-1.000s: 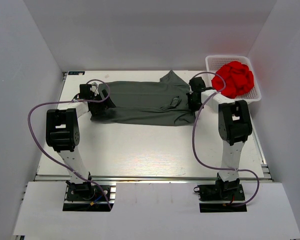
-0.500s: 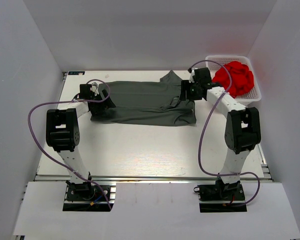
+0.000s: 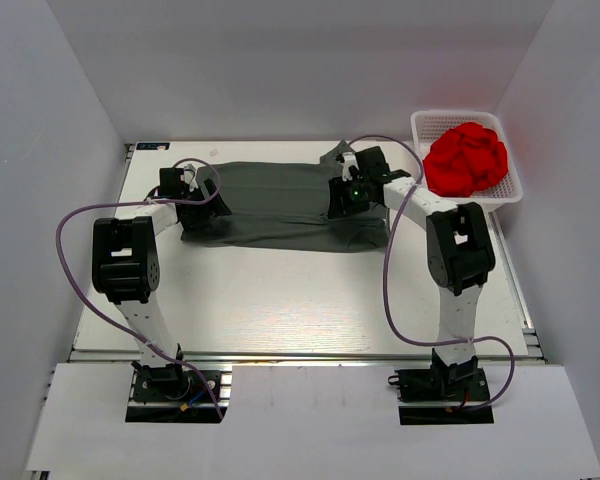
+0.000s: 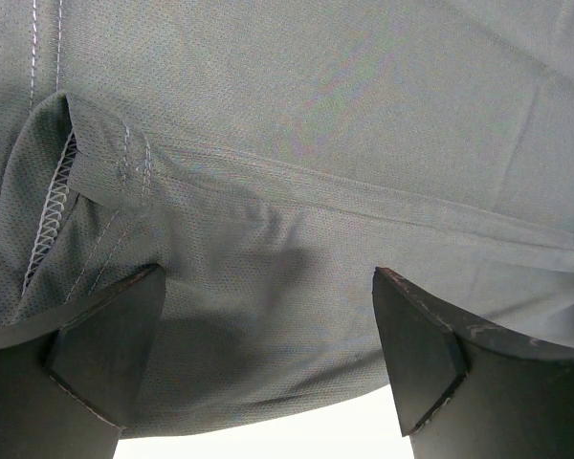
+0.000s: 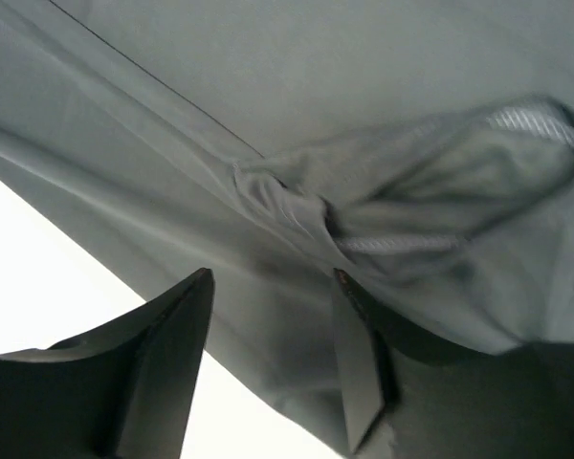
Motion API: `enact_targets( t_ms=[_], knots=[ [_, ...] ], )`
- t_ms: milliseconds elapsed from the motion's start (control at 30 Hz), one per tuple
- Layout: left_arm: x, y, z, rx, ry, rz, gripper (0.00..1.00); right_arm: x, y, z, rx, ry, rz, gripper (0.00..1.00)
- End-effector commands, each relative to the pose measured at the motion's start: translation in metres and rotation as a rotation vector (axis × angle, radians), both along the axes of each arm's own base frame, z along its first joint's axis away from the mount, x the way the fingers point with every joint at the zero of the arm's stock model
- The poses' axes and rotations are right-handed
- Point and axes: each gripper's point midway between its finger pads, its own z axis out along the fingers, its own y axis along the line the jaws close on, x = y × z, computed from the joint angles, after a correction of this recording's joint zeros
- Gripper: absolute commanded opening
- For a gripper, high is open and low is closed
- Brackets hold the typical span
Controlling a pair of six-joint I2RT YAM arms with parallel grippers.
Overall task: Fold and stack the t-shirts
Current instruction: Fold the flattened tshirt in 1/3 of the way
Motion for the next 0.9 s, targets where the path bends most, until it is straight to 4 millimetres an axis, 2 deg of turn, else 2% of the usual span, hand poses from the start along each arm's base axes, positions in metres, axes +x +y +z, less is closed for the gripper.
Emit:
enact_targets(
  t_ms=[0,100,200,333,467,600,700,733,767,800,867],
  knots=[
    [-0.002,0.005,0.005,0.032,-0.001,0.003,1.0,0.022,0.008,0.006,-0.056,-0.092,0.032,0.57],
    [-0.001,0.007,0.005,0.039,-0.001,0.009,1.0,0.03,0.005,-0.001,-0.102,-0.115,0.055,0.53],
    [-0.001,0.007,0.005,0.039,-0.001,0.009,1.0,0.031,0.007,-0.005,-0.127,-0.114,0.065,0.43],
    [-0.003,0.012,0.005,0.046,0.0,0.024,1.0,0.034,0.0,-0.011,-0.181,-0.118,0.041,0.43],
    [-0.002,0.012,0.009,0.047,-0.01,0.024,1.0,0.031,0.001,-0.015,-0.191,-0.116,0.061,0.43],
    [-0.002,0.013,0.009,0.052,-0.012,0.017,1.0,0.029,0.011,-0.015,-0.163,-0.117,0.099,0.21],
    [-0.002,0.013,0.009,0.052,-0.012,0.017,1.0,0.029,0.022,-0.011,-0.139,-0.132,0.141,0.18],
    [-0.002,0.013,0.009,0.052,-0.012,0.017,1.0,0.028,0.026,-0.012,-0.13,-0.134,0.164,0.13],
    [-0.002,0.013,0.009,0.052,-0.012,0.017,1.0,0.029,0.026,-0.01,-0.127,-0.14,0.163,0.04],
    [-0.002,0.013,0.009,0.052,-0.012,0.017,1.0,0.031,0.03,-0.006,-0.117,-0.151,0.163,0.0],
    [-0.002,0.013,0.013,0.053,-0.021,0.017,1.0,0.031,0.03,-0.005,-0.111,-0.151,0.158,0.0]
  ],
)
